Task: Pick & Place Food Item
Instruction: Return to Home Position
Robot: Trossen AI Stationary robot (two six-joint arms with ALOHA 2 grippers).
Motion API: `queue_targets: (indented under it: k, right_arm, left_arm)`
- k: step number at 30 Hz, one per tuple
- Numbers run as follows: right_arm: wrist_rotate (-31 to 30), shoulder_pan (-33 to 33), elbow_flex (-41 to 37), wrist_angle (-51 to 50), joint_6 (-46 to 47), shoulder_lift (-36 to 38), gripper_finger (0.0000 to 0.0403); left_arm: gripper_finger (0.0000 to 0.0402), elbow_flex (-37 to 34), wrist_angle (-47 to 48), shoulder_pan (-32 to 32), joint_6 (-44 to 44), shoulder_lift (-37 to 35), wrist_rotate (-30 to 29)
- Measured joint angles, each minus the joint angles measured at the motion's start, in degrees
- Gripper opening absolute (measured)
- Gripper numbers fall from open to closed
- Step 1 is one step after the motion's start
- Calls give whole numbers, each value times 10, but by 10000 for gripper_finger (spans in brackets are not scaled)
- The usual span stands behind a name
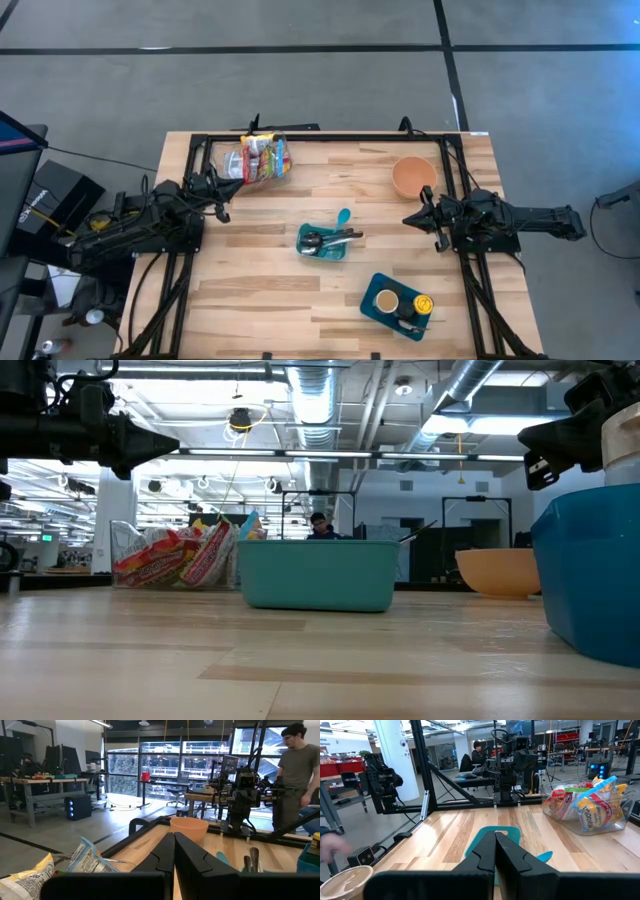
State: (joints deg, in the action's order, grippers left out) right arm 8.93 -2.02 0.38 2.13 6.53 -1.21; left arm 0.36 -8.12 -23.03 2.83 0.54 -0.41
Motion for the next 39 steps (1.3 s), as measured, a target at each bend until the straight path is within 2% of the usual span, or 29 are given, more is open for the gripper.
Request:
queue_targets:
  k: [3,7,16,23,39]
  right_arm:
    - [0,0,0,0,-4,0,0]
    - [0,0,0,33,-61,0,0]
    - [-3,-1,0,37,-84,0,0]
    - [-142,-21,0,-6,-85,0,0]
    - [-149,-60,0,-5,-100,0,0]
  left_arm:
    - [2,0,0,0,0,0,0]
    - [2,0,0,0,0,0,0]
    - [2,0,0,0,0,0,2]
    - [2,0,0,0,0,0,1]
    - [2,0,0,0,0,0,-1]
